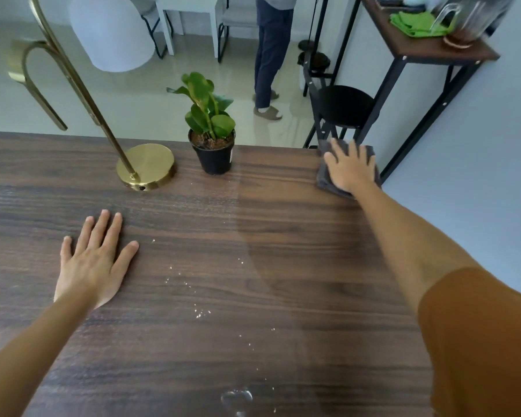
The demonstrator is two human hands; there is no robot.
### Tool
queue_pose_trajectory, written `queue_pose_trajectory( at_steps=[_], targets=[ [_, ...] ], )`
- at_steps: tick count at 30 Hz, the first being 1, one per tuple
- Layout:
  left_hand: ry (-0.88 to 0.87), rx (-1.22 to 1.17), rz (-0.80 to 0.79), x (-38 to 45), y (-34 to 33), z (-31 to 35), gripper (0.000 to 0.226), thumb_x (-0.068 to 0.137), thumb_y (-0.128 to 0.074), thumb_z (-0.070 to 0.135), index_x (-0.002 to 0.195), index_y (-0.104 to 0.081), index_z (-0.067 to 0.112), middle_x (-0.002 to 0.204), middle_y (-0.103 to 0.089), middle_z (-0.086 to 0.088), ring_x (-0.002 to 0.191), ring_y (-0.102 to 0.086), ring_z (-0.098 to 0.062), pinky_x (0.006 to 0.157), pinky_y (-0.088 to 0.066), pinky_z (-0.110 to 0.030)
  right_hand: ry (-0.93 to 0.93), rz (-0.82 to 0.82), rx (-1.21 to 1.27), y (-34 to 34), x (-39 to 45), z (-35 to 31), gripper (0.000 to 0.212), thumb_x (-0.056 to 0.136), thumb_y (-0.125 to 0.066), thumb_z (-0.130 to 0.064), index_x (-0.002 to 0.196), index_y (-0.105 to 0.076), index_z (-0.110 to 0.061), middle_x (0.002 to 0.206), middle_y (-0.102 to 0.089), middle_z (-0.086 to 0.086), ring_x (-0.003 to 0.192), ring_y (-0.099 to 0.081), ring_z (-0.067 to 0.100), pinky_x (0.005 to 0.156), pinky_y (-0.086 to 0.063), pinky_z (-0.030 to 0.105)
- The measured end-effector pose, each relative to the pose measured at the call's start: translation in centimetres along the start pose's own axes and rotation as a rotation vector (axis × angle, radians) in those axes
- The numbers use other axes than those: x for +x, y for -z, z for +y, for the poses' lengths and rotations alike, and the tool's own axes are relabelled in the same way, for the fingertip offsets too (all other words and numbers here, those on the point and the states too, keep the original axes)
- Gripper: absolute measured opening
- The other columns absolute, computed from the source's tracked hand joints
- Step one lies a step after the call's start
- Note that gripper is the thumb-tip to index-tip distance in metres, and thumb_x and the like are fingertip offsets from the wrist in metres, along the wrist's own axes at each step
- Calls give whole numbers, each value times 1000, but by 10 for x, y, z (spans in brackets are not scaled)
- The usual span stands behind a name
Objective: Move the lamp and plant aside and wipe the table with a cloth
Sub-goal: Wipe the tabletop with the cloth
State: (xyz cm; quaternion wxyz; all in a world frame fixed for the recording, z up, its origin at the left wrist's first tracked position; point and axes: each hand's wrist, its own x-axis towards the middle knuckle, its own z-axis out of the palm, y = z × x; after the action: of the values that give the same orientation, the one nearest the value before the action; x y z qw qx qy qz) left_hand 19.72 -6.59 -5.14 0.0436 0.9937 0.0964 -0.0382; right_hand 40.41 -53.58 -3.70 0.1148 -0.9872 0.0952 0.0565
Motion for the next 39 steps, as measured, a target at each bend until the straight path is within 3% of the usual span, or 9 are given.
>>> queue_pose_trajectory(
  at_steps=[5,10,15,19,23,28,35,39],
  targets=[
    [-7,-11,4,-2,3,2,72,91,-12,62,154,-4,26,163,0,4,149,5,-16,118,-2,-49,-127,68,49,-3,-21,13,60,101,-13,-45,156,-9,-21,164,-5,11,150,-1,30,121,-1,49],
    [-15,-14,1,-1,4,3,73,91,-12,63,154,-5,26,163,-1,3,150,5,-18,118,-2,-51,-59,93,-9,-14,-123,27,59,103,-17,-43,155,-13,-16,162,-12,16,149,-8,33,121,-8,50],
    [-32,-24,-27,-1,6,2,72,93,-10,62,154,-3,25,163,2,3,149,8,-19,119,0,-52,-24,49,-82,-35,-264,16,70,95,-2,-55,155,-12,-20,162,-14,17,149,-13,36,119,-13,51],
    [-95,-103,-31,-6,11,-3,67,97,-17,53,154,-7,20,163,-1,2,150,6,-20,119,2,-49,-7,-31,-138,-45,-330,-6,70,91,5,-62,155,-7,-34,162,-13,16,148,-12,38,117,-13,54],
    [-221,-122,-13,-23,12,-36,72,92,-10,53,153,-14,16,162,-7,0,150,0,-18,120,-3,-42,-101,8,-98,-42,-290,-31,56,98,-4,-56,152,3,-45,164,-2,11,149,0,36,118,-4,57],
    [-98,-106,44,-62,6,-114,79,87,-6,58,152,-18,16,162,-11,1,149,-5,-18,119,-7,-42,-296,-2,-19,-43,-187,-119,56,100,-8,-52,153,2,-40,163,8,14,148,9,41,117,4,61],
    [-55,-90,55,-83,9,-133,79,87,-4,57,153,-17,17,162,-9,1,150,-3,-18,119,-6,-44,-175,-54,-19,-74,-171,-259,60,100,-10,-50,155,3,-30,162,11,19,146,12,44,116,8,60],
    [-56,-87,57,-82,8,-132,75,88,-5,54,153,-16,18,162,-9,1,150,-2,-19,119,-4,-44,-114,-86,-13,-81,-185,-301,58,100,-10,-50,155,2,-33,162,10,19,147,12,44,116,9,60]
  ],
)
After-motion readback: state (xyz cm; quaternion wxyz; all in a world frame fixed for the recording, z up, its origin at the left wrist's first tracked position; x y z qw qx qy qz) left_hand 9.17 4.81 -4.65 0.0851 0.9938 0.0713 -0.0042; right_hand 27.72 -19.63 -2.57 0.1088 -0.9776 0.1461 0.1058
